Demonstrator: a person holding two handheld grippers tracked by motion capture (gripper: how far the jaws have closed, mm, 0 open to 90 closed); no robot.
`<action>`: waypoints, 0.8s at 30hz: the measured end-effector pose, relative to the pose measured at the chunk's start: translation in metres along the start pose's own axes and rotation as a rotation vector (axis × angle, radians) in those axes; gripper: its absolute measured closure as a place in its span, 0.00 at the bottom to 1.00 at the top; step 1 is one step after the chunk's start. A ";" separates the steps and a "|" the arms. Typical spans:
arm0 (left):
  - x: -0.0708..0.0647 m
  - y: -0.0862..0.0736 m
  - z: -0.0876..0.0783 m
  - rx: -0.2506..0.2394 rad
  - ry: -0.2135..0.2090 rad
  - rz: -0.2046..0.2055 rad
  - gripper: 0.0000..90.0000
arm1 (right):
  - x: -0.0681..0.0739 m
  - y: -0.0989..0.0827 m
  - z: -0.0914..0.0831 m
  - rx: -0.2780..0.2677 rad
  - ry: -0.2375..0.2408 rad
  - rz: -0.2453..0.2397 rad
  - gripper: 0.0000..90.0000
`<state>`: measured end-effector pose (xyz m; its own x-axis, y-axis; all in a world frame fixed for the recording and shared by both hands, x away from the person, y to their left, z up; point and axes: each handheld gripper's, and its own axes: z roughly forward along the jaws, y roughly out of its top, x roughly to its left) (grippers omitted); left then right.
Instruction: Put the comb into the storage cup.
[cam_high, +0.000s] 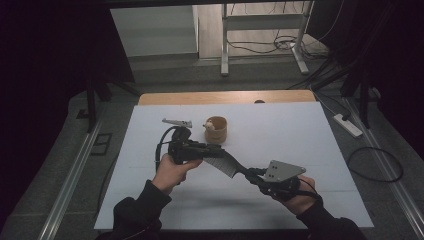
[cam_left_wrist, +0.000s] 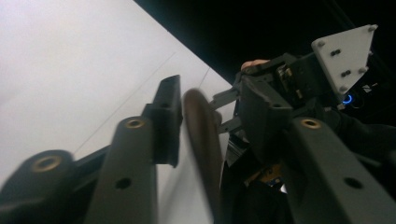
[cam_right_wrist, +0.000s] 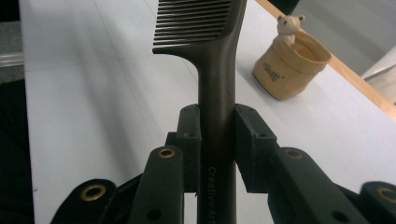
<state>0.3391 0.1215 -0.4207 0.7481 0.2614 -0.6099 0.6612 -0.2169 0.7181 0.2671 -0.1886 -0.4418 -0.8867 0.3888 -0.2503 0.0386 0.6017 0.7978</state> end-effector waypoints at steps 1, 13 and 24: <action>0.000 -0.001 0.002 0.018 -0.009 -0.004 0.74 | 0.001 0.000 0.000 0.000 -0.001 -0.006 0.81; 0.004 -0.006 0.007 0.018 -0.049 -0.081 0.93 | 0.006 0.000 0.001 0.006 -0.035 -0.062 0.81; 0.011 -0.010 0.009 -0.006 -0.051 -0.151 0.94 | 0.004 -0.001 0.005 0.019 -0.050 -0.079 0.80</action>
<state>0.3411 0.1182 -0.4371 0.6425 0.2420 -0.7271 0.7659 -0.1729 0.6192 0.2658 -0.1840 -0.4469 -0.8632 0.3738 -0.3394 -0.0210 0.6449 0.7640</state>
